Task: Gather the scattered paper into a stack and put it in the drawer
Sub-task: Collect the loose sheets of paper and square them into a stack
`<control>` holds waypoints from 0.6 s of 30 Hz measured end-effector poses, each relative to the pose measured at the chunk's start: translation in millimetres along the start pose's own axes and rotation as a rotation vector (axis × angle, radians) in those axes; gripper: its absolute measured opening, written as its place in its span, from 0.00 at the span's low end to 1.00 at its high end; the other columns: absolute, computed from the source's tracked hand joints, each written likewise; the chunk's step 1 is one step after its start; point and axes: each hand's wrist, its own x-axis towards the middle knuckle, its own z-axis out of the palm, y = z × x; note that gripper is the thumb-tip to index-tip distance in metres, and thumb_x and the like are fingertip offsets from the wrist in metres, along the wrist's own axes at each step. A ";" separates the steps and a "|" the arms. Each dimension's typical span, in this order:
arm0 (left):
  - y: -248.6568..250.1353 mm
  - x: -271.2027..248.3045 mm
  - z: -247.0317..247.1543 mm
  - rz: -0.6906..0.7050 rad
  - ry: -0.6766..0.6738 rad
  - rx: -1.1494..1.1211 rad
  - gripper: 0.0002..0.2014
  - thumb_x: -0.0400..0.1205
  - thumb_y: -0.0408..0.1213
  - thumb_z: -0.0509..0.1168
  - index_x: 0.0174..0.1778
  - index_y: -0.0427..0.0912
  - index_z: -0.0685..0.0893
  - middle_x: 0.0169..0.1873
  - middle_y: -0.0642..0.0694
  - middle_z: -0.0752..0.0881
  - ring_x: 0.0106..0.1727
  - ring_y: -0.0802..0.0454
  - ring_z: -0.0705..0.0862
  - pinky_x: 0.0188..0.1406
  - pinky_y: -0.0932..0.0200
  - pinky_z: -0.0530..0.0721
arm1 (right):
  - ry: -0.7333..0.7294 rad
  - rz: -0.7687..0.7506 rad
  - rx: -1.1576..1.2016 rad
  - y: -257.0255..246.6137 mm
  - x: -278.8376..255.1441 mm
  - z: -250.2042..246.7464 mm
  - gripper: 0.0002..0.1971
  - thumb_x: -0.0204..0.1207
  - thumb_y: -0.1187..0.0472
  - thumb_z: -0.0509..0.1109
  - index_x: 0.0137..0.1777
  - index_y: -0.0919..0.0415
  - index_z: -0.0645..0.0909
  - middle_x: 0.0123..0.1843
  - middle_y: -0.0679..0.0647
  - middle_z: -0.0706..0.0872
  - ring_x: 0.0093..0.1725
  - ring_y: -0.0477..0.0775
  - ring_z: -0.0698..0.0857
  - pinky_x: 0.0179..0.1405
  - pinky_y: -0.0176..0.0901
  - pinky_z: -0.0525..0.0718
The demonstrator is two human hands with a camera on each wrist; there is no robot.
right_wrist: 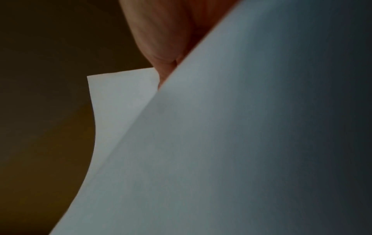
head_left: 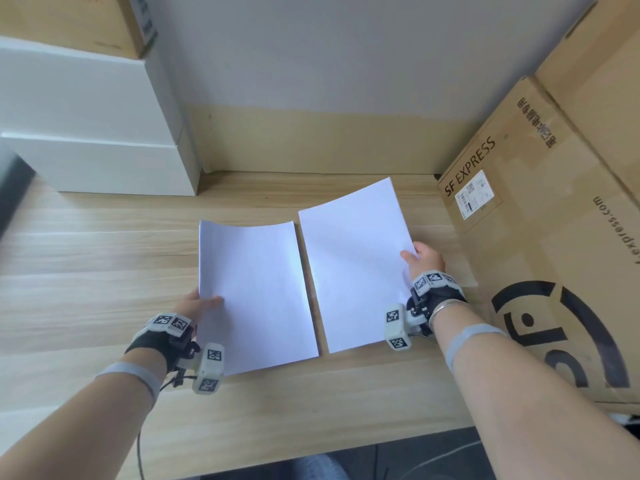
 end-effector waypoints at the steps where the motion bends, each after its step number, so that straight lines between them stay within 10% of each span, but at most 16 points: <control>1: 0.0 0.9 0.0 -0.007 0.005 0.000 0.22 0.79 0.26 0.64 0.70 0.39 0.75 0.49 0.37 0.83 0.44 0.40 0.81 0.54 0.40 0.81 | -0.031 0.000 -0.010 -3.3 -0.4 6.7 0.11 0.78 0.66 0.65 0.57 0.67 0.83 0.58 0.63 0.88 0.55 0.59 0.85 0.49 0.37 0.73; 8: 6.3 1.9 5.5 -0.019 0.023 0.074 0.19 0.79 0.27 0.64 0.67 0.40 0.77 0.48 0.36 0.83 0.45 0.39 0.81 0.47 0.48 0.81 | -0.301 0.036 -0.190 -26.6 -24.9 87.4 0.13 0.80 0.65 0.62 0.62 0.67 0.77 0.60 0.64 0.85 0.47 0.57 0.79 0.43 0.37 0.70; 13: 12.5 -4.3 8.6 -0.037 -0.074 0.056 0.16 0.82 0.30 0.62 0.67 0.38 0.75 0.40 0.39 0.83 0.38 0.42 0.81 0.39 0.52 0.84 | -0.441 -0.007 -0.365 -41.0 -29.5 119.5 0.05 0.78 0.64 0.64 0.46 0.65 0.72 0.48 0.61 0.81 0.44 0.58 0.79 0.42 0.39 0.74; 18: 12.5 -0.1 10.7 -0.019 -0.100 0.177 0.24 0.75 0.37 0.72 0.67 0.39 0.78 0.57 0.35 0.86 0.59 0.33 0.85 0.63 0.32 0.80 | -0.503 -0.038 -0.442 -52.6 -29.0 132.4 0.09 0.75 0.61 0.68 0.53 0.64 0.76 0.58 0.61 0.85 0.50 0.57 0.81 0.43 0.38 0.72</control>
